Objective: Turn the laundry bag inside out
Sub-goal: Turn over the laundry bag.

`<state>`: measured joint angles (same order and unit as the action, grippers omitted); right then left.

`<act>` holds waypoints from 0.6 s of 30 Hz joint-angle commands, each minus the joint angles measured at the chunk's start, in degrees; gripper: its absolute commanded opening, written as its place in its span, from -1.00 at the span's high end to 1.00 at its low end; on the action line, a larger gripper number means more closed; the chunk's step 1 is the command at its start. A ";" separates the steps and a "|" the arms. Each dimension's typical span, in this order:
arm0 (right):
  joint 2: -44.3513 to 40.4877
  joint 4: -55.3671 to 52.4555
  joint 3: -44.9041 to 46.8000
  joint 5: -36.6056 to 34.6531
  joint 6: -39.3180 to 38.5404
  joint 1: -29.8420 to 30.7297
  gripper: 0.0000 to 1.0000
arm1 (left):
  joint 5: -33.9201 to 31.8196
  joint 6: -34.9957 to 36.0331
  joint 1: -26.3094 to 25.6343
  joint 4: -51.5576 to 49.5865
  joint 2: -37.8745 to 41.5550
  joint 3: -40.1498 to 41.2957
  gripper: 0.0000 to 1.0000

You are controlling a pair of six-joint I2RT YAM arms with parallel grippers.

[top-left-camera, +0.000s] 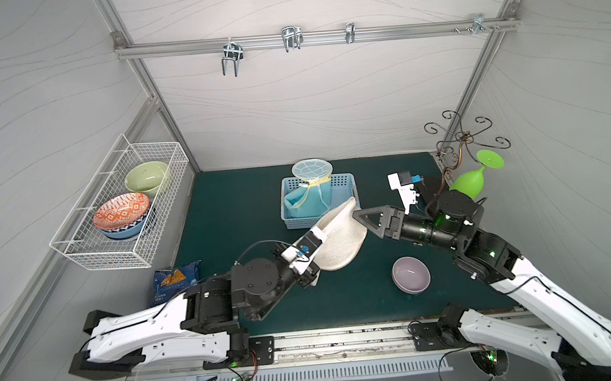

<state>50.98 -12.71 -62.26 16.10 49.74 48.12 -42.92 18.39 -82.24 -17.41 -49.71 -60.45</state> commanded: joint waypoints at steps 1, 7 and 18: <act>2.59 -3.55 -2.81 -1.32 0.70 2.50 -0.60 | -11.97 10.12 -2.49 11.14 -4.40 0.04 1.00; 3.77 -9.59 -5.33 -9.77 0.97 7.16 -0.56 | -16.42 13.32 -3.40 14.72 -8.50 0.28 1.00; -1.79 -10.32 -4.31 -10.26 -0.49 7.92 -0.65 | -21.46 13.62 -3.86 13.74 -11.37 -1.21 1.00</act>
<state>46.68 -23.16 -66.92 5.17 49.06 55.37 -62.28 31.35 -85.49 -7.42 -60.77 -59.75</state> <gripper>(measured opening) 0.825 0.060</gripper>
